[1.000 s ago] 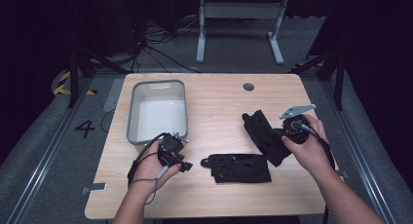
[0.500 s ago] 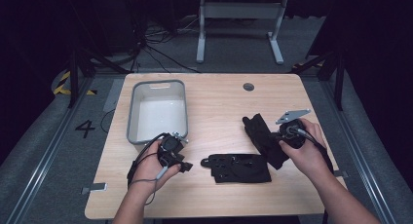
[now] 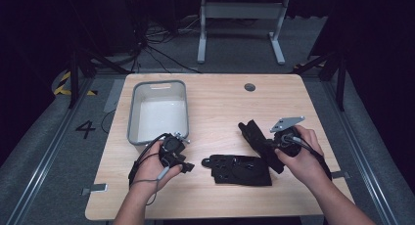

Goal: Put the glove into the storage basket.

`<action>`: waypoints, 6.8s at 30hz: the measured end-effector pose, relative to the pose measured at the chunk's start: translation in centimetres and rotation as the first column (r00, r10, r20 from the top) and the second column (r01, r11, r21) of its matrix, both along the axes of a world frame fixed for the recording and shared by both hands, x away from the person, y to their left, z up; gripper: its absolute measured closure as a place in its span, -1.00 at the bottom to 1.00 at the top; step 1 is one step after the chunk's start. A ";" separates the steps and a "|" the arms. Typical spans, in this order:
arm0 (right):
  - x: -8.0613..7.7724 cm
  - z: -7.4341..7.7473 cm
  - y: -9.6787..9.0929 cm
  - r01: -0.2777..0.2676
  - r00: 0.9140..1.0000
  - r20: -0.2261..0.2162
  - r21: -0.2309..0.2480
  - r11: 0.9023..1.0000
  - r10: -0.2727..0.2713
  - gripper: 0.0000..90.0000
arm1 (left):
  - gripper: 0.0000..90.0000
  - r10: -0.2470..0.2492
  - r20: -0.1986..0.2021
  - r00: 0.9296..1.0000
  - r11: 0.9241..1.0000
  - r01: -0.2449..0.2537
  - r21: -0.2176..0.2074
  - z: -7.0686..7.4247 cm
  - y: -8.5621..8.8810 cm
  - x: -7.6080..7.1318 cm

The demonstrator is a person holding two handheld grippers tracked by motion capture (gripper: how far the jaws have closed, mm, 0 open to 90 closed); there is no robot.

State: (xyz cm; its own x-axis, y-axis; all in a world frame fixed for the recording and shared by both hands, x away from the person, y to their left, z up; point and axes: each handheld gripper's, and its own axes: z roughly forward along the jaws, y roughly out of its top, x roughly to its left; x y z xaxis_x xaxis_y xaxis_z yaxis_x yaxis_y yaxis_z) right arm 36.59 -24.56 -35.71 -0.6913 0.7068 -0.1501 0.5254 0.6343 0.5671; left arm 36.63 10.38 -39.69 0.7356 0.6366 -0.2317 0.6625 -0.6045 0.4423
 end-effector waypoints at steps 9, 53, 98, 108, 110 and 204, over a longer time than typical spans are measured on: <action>-2.2 -0.6 2.3 -0.093 0.996 -0.018 -0.016 0.996 0.093 0.91 | 0.14 -0.008 0.002 1.000 1.000 0.008 0.001 0.1 -0.3 0.0; -2.8 -3.4 -3.5 0.049 0.990 -0.140 0.172 0.984 -0.025 0.62 | 0.53 -0.093 0.037 0.995 0.990 0.097 -0.103 1.5 -4.2 0.6; -4.4 -7.6 -3.1 0.078 0.946 -0.315 0.015 0.997 -0.069 0.69 | 0.25 -0.032 -0.056 0.998 0.997 0.028 -0.073 -2.7 -9.7 3.4; -4.5 -7.7 -2.9 0.081 0.950 -0.305 0.019 0.997 -0.071 0.85 | 0.39 -0.058 -0.082 0.995 0.996 0.053 -0.066 -3.2 -10.8 3.4; -4.5 -7.7 -2.8 0.078 0.951 -0.300 0.014 0.997 -0.070 0.86 | 0.45 -0.061 -0.081 0.995 0.997 0.056 -0.060 -3.2 -11.0 3.4; -1.8 -4.1 -0.6 -0.030 0.986 -0.162 0.032 0.999 0.035 0.92 | 0.99 -0.074 -0.017 0.997 0.997 0.074 -0.024 -0.2 -7.4 -2.6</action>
State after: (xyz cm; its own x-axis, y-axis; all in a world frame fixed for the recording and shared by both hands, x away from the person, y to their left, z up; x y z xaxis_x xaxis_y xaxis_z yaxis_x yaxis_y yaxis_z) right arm 34.82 -25.18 -39.85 -0.7272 0.6862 -0.0132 0.5916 0.6365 0.4948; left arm 33.98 2.95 -39.87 0.7759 0.5750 -0.2594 0.6245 -0.6417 0.4452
